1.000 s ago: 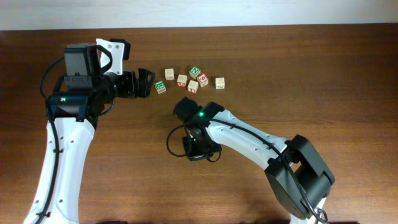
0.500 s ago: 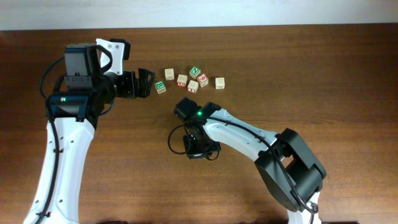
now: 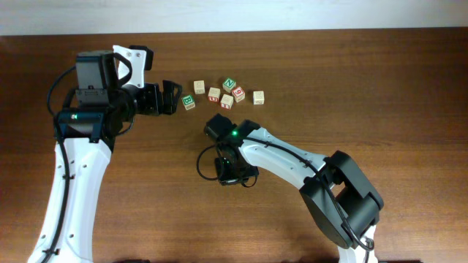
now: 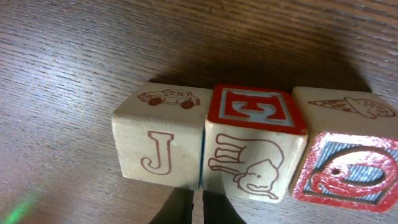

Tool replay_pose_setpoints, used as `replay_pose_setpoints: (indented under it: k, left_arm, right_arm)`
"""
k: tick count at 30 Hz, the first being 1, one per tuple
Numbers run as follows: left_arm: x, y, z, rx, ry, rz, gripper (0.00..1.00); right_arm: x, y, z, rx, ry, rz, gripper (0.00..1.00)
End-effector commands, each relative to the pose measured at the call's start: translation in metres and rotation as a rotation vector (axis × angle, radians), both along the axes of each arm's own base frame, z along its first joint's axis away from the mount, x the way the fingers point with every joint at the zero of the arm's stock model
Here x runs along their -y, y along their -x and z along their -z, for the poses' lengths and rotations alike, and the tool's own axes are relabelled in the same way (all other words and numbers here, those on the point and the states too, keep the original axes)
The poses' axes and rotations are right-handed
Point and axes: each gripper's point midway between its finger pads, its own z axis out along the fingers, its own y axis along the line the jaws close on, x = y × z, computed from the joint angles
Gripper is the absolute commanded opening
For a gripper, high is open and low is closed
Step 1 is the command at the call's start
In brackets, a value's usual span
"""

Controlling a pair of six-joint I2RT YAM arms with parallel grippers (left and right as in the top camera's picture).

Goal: Rotate 3 blocks

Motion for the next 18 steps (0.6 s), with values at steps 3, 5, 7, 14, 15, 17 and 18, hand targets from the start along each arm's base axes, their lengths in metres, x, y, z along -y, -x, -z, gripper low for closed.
replay_pose_setpoints:
  k: [3,5,7,14,15,17,18]
  left_arm:
    - [-0.001,-0.003,-0.009,0.028,0.0,0.007,0.99]
    - [-0.001,-0.003,-0.009,0.028,0.0,0.007,0.99]
    - [-0.001,-0.003,-0.009,0.028,0.0,0.007,0.99]
    - [-0.001,-0.003,-0.009,0.028,0.0,0.007,0.99]
    - [-0.001,-0.003,-0.009,0.028,0.0,0.007,0.99]
    - [-0.001,-0.003,-0.009,0.028,0.0,0.007,0.99]
    - [-0.001,-0.003,-0.009,0.028,0.0,0.007,0.99]
  right_arm:
    - [0.005,0.0,0.004,-0.011,0.023,0.009,0.09]
    - [0.005,0.003,-0.002,-0.03,0.029,0.005,0.09]
    - [-0.001,0.01,-0.005,-0.055,0.002,-0.002,0.09]
    - [-0.006,0.006,-0.002,0.004,0.044,0.05,0.05]
    - [-0.008,0.004,-0.002,0.012,0.036,0.05,0.04]
    - [-0.01,0.0,-0.002,0.025,0.026,0.051,0.04]
    - [-0.01,0.0,-0.002,0.027,0.025,0.051,0.04]
